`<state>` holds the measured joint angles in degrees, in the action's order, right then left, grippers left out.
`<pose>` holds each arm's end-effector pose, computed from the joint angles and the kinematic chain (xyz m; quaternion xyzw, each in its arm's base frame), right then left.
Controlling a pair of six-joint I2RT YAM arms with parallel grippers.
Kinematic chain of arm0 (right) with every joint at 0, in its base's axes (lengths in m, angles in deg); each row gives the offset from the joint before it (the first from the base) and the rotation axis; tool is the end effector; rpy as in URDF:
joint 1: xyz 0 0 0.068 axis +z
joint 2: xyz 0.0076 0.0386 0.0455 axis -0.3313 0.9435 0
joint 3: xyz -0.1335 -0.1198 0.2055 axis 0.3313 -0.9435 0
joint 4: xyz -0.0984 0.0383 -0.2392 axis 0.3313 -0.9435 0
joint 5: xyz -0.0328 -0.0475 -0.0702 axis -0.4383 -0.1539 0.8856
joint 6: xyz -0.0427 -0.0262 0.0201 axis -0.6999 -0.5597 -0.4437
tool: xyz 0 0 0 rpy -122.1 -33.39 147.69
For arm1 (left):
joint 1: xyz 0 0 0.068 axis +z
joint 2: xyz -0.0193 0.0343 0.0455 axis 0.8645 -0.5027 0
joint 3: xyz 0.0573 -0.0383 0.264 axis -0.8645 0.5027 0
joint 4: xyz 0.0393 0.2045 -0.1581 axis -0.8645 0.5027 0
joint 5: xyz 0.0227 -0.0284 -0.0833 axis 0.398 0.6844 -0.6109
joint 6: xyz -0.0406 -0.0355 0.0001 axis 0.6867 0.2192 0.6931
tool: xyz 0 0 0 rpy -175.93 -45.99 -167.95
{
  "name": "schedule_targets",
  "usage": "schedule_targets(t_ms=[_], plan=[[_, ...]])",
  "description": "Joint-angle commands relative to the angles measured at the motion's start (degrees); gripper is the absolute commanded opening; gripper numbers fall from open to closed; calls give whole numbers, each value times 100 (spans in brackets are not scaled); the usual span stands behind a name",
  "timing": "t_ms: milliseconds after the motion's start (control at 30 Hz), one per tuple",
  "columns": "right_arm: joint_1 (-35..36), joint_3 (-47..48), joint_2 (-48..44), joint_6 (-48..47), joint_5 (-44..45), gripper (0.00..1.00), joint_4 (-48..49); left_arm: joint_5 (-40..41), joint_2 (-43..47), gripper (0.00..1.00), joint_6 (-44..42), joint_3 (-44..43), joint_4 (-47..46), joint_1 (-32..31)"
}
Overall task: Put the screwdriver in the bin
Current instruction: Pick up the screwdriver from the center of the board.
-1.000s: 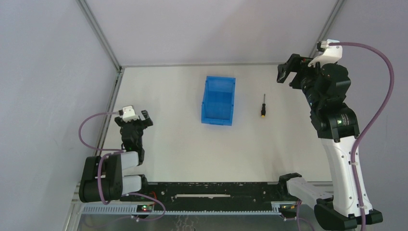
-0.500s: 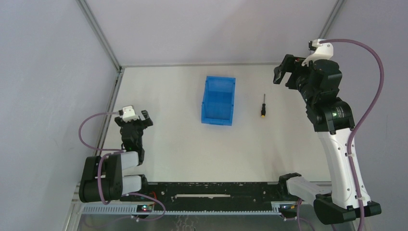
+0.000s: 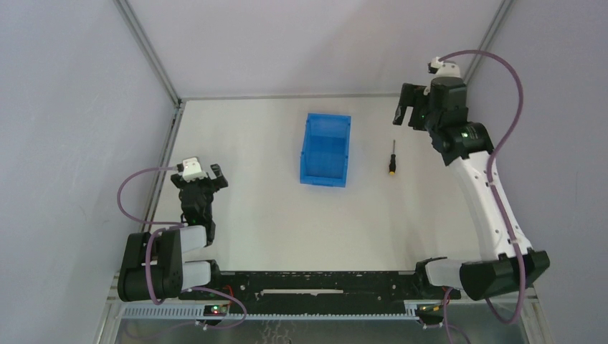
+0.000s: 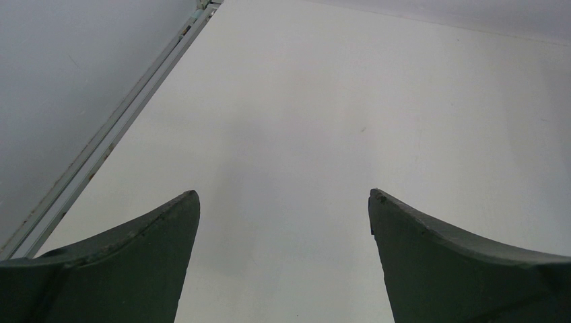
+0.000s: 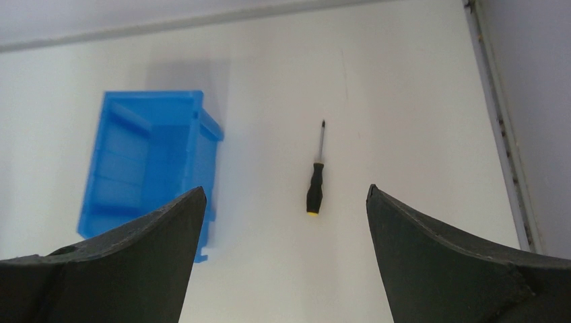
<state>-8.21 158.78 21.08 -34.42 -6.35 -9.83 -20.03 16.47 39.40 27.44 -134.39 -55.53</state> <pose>0.2552 0.0432 0.4427 0.0347 0.8379 0.0151 0.5445 0.2117 0.0215 0.1647 -0.1016 0.7254 0.0620 0.6780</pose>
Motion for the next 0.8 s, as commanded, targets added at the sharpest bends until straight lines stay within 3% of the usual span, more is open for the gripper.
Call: schedule_targets(t_ms=[0, 433, 767], plan=[[-120, -236, 452, -83, 11, 97, 160, 90, 45, 100, -138, -175, -169, -32], [-300, -614, 2352, 11, 77, 96, 526, 95, 44, 100, -138, -175, -169, -34], [-384, -614, 3560, 197, -155, 87, 633, 88, 46, 100, -138, -177, -169, -35]])
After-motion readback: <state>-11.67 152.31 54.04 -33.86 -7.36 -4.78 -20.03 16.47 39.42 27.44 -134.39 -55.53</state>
